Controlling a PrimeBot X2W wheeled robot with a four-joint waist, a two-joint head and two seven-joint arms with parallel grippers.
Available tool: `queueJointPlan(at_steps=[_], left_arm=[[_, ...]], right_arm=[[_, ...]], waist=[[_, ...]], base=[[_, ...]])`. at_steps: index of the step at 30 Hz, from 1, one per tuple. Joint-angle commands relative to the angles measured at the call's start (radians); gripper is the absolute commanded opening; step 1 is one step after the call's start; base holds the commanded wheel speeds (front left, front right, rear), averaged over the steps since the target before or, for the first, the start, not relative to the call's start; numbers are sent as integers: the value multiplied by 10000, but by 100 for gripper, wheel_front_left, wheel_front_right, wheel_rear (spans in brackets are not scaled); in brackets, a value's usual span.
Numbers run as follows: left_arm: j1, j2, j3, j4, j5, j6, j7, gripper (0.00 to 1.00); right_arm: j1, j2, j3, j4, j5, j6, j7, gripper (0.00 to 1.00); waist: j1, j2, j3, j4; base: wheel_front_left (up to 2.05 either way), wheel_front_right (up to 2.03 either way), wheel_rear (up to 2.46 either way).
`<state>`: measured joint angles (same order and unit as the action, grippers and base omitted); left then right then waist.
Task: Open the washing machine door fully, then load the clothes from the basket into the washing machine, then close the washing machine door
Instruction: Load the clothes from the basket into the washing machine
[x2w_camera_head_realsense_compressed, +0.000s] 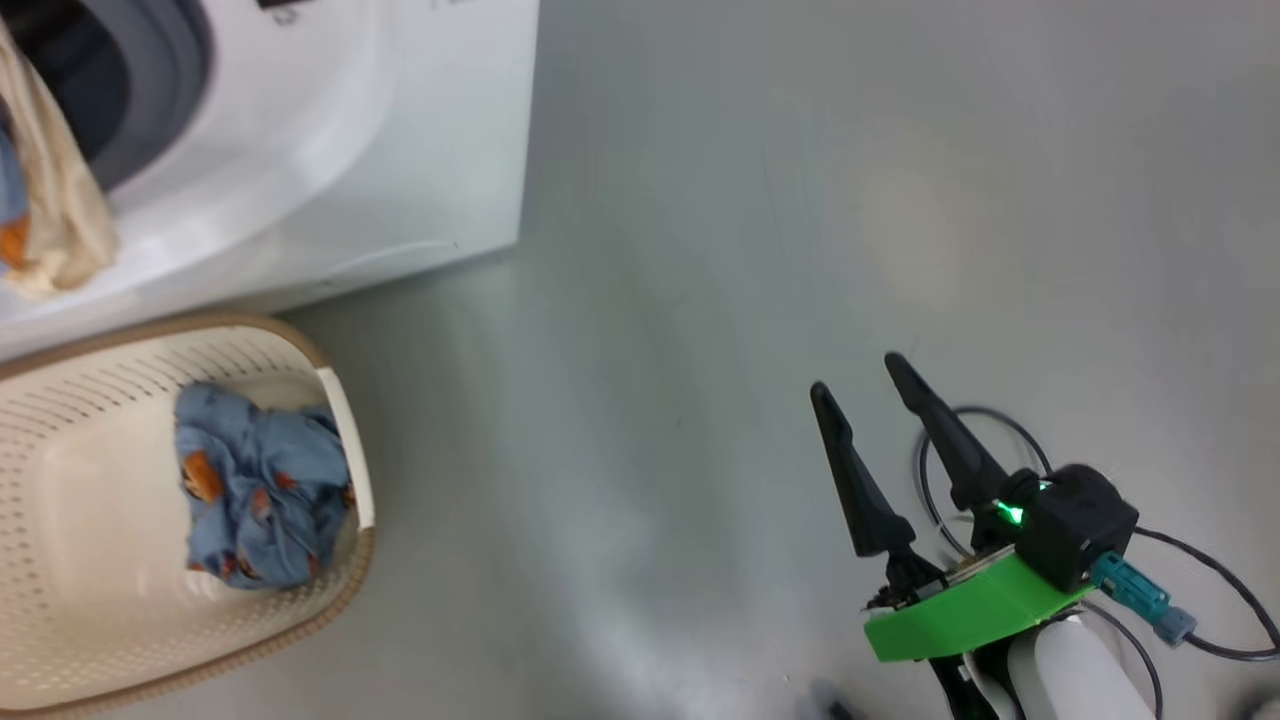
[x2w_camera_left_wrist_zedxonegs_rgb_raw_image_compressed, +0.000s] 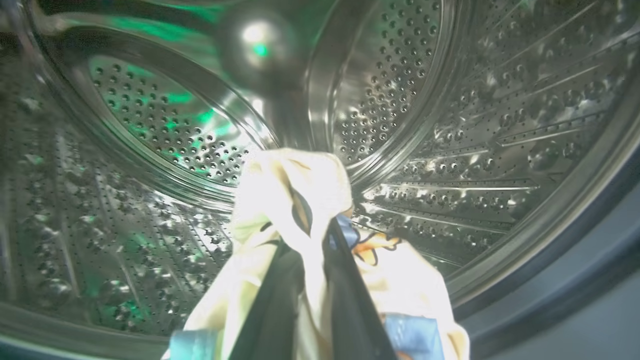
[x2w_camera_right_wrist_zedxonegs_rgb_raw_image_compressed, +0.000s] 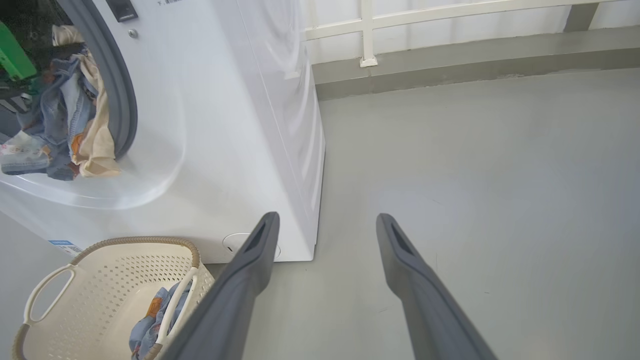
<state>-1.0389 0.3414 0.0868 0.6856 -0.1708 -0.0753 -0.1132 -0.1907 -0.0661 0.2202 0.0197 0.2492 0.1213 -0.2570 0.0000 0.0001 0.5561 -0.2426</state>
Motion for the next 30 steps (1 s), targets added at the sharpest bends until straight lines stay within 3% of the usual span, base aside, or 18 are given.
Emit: queueJointPlan(at_steps=[1,11,18,21,27,30], left_arm=[[-529,726,132,42,113,-15,59,0],[-2061,960,-344,1110,361,-62,-56,0],[-3049,1061,-812,1229,949,375,-1313,0],[-3252,1048,-957,758,1212,709,-1466,0],[-2970,1151,-1067,-1793,1543,1061,-1482,0],[-2563,1055,-933,-1704,1332,1063,-1483,0]], right_arm=[[-75,52,306,-290,101,94,-48,100],[-259,124,422,-414,150,94,-48,100],[-250,147,427,-500,181,94,-48,100],[-236,151,409,-532,176,94,-48,100],[-326,155,434,-549,195,94,-48,100],[-339,156,456,-511,221,94,-48,100]], waist=[[0,-1,714,-255],[0,-1,1712,-259],[0,-1,2066,-172],[0,-1,2125,-144],[0,-1,2258,-119],[0,-1,2197,-90]], base=[[0,0,0],[0,0,0],[0,0,0],[0,0,0],[0,0,0],[0,0,0]])
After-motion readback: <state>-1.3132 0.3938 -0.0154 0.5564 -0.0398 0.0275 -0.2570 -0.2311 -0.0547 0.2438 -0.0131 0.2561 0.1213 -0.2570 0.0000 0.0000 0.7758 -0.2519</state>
